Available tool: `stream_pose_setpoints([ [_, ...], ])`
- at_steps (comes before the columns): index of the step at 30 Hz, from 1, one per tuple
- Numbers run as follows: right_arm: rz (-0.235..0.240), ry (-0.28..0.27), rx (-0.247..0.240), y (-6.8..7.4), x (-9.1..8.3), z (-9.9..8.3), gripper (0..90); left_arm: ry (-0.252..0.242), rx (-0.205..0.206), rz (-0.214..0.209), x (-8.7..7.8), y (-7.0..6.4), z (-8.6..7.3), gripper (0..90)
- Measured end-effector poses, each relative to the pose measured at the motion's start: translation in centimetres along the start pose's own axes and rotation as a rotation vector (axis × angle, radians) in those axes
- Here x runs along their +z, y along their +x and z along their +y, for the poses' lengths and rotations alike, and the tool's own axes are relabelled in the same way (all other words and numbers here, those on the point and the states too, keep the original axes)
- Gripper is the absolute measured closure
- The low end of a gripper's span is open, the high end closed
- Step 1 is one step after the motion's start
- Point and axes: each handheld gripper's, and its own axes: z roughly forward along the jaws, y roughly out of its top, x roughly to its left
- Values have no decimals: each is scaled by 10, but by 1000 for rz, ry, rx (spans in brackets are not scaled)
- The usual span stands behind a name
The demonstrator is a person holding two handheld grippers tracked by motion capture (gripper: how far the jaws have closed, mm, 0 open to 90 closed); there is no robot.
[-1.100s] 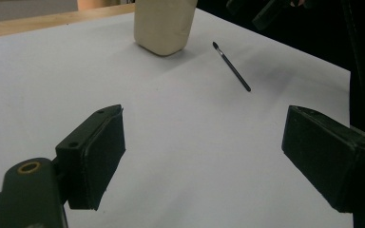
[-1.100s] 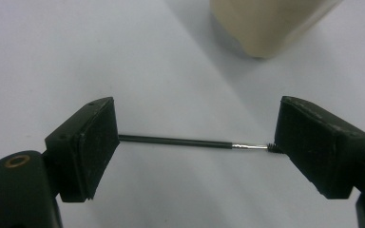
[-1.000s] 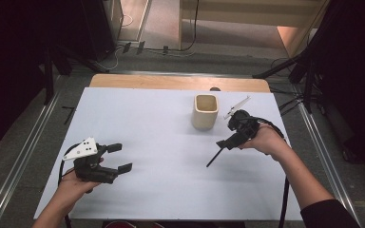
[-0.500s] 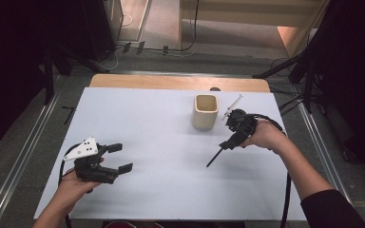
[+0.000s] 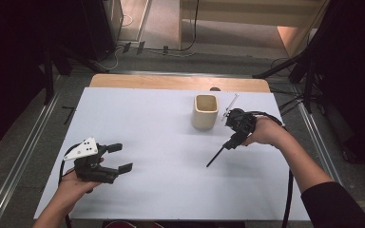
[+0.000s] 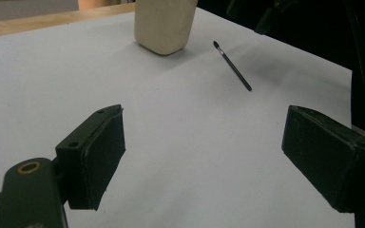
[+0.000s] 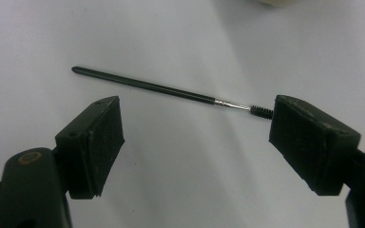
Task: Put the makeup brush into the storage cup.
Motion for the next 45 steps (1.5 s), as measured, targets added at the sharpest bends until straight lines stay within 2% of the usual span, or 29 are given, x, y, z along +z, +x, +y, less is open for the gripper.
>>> stream_pose_setpoints([
  [4,6,73,2,-1,2,4,210,-2,0,-1,0,0,0,147],
  [10,-15,79,-42,0,2,11,222,-11,-4,-4,0,0,0,147],
  [11,-22,77,-67,0,3,12,222,-10,-1,-4,-1,0,0,147],
  [16,-10,57,-270,6,5,13,234,-9,-5,-6,-1,0,0,147],
  [17,-8,57,-289,6,5,13,234,-10,-4,-6,-1,0,0,147],
  [19,3,11,-334,5,4,14,239,-10,-3,-5,-1,0,0,147],
  [22,26,-35,-353,3,4,15,248,-15,-5,-6,-1,0,0,147],
  [24,44,-50,-347,2,3,16,249,-11,-5,-5,-1,0,0,147],
  [30,38,-99,-424,-1,-1,17,262,-9,-4,-8,-1,0,0,147],
  [33,30,-101,-450,-2,-3,16,261,-9,-6,-5,-1,1,0,147],
  [35,47,-120,-484,-2,-4,15,286,-8,-3,-6,0,1,0,147],
  [36,52,-142,-520,-2,-4,14,289,-5,0,-7,0,1,0,147],
  [38,46,-156,-555,-2,-4,13,289,-5,0,-7,0,1,0,147],
  [40,44,-165,-571,-2,-4,12,289,-5,-2,-7,0,1,-1,147],
  [45,38,-157,-643,-1,-1,10,287,-2,-4,-8,0,1,0,147],
])
